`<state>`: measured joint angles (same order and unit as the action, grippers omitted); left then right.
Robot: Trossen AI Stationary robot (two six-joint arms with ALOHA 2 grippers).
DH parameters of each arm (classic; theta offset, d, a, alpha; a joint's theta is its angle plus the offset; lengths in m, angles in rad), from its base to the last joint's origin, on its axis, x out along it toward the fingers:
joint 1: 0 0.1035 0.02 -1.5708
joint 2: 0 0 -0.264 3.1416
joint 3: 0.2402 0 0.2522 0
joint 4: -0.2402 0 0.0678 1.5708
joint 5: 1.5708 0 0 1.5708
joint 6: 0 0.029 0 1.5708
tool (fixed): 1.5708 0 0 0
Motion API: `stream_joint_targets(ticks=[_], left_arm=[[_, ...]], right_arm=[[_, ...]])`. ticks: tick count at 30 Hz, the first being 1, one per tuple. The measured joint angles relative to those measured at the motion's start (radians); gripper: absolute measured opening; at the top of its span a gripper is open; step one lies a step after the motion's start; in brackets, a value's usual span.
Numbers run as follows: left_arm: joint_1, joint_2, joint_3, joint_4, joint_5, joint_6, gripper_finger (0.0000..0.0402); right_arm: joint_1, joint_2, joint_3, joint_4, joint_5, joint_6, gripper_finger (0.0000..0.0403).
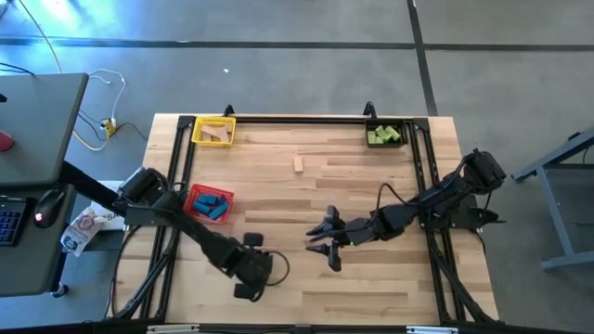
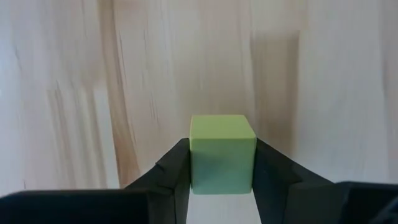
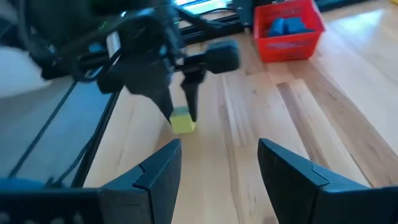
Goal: Sort & place blocks by color
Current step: Put the green block into the black bin
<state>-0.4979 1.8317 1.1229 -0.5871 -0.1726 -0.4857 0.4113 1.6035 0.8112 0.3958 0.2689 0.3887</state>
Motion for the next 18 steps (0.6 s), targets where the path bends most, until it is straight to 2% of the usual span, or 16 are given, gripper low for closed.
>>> stream_joint_targets(ticks=[5, 13, 18], left_arm=[[0.069, 0.000, 0.000, 0.107, 0.009, 0.113, 0.0104], [0.206, 0.000, 0.000, 0.249, 0.098, 0.241, 0.0107], [0.290, 0.000, 0.000, 0.365, 0.194, 0.254, 0.0106]], right_arm=[[0.050, 0.000, 0.000, 0.002, 0.041, -0.121, 0.0197], [0.143, 0.000, 0.000, 0.004, 0.171, -0.318, 0.0197], [0.201, 0.000, 0.000, 0.004, 0.312, -0.459, 0.0197]])
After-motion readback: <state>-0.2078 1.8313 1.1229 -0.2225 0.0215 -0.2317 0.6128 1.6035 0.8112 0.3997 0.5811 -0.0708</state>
